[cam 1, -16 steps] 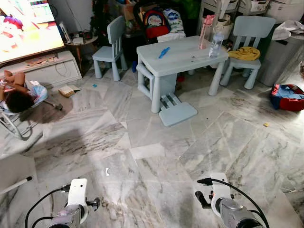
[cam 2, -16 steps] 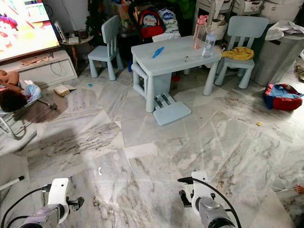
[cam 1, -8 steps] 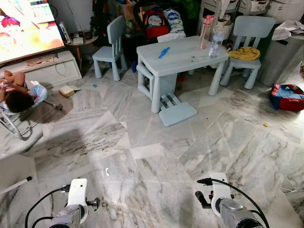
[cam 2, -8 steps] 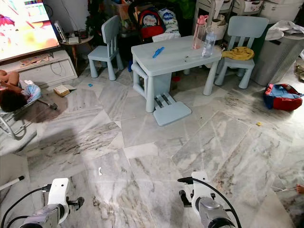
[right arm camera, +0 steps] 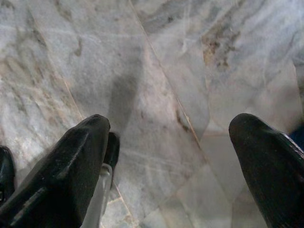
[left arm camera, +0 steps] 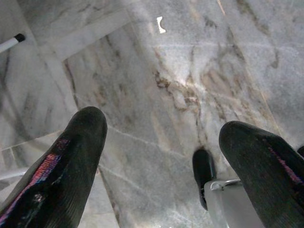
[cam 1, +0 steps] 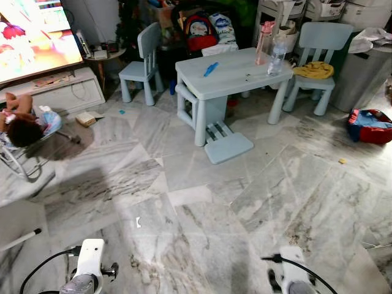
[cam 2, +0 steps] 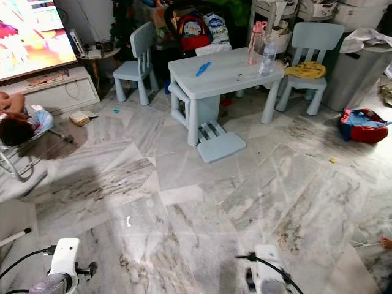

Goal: Hang keys on a hook

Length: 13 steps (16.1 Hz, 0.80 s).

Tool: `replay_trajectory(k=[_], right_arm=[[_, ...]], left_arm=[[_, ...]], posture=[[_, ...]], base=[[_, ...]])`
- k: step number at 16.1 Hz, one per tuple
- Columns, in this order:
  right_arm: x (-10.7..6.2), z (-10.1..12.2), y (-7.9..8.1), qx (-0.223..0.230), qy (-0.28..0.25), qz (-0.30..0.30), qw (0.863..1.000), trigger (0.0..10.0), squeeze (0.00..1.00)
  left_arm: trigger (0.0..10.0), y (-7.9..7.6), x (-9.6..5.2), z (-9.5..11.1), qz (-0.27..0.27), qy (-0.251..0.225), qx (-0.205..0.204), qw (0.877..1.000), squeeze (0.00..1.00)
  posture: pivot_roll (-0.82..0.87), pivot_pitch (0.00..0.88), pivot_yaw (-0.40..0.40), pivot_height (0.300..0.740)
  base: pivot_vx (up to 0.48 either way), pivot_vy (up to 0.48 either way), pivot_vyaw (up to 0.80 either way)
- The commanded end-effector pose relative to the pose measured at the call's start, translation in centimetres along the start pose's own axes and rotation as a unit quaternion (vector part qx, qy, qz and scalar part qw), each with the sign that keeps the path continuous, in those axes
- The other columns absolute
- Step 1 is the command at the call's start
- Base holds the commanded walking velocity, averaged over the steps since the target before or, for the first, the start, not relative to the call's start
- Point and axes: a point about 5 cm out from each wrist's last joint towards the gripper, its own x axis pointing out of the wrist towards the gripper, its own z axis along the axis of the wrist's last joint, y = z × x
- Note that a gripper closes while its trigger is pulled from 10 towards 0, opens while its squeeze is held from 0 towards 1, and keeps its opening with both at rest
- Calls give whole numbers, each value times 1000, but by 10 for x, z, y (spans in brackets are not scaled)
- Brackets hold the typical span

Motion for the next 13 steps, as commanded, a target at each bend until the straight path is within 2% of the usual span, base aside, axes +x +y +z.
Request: replay_trajectory(k=[1, 2, 4, 5, 6, 8, 10, 11, 12, 13], right_arm=[[1, 5, 3, 5, -5, 1, 1000, 10000, 0], [1, 6, 9, 19, -4, 8, 1000, 10000, 0], [0, 6, 25, 9, -2, 39, 999, 10000, 0], [-2, 4, 39, -4, 4, 63, 998, 10000, 0], [-3, 3, 47, -20, 5, 79, 997, 10000, 0], [-6, 0, 58, -24, 12, 91, 996, 10000, 0], [-8, 0, 69, -28, 15, 92, 995, 10000, 0], [-4, 1, 54, -38, 13, 88, 995, 10000, 0], [-3, 2, 46, -39, 14, 84, 996, 10000, 0], [-3, 2, 45, -41, 14, 85, 995, 10000, 0]], left_arm=[[10000, 2, -1, -1, 0, 2, 10, 1000, 0], [10000, -2, 0, -1, -6, 2, 12, 1000, 0], [10000, -1, 0, 1, -7, 2, 8, 1000, 0], [10000, 0, 0, 2, -4, 1, 5, 1000, 0], [10000, 0, 0, 3, -8, 0, 1, 1000, 0], [10000, 0, 1, 5, -9, -1, 8, 1000, 0], [10000, 2, 1, 4, -5, 8, 18, 1000, 0], [10000, 1, 1, 4, -3, 11, 35, 999, 0], [10000, 1, 1, 4, -3, 13, 38, 999, 0], [10000, 1, 1, 3, -5, 15, 39, 999, 0]], posture=[[-35, 0, 36, 740], [-37, 0, 38, 740], [-38, 0, 40, 740], [-38, 0, 40, 740], [-37, 0, 40, 740], [-35, 0, 41, 740], [-37, 0, 42, 740], [-38, 0, 42, 740], [-38, 0, 41, 740], [-39, 0, 41, 740]], base=[[0, 0, 0], [0, 0, 0], [0, 0, 0], [0, 0, 0], [0, 0, 0], [0, 0, 0], [0, 0, 800], [0, 0, 800], [0, 0, 800], [0, 0, 800]])
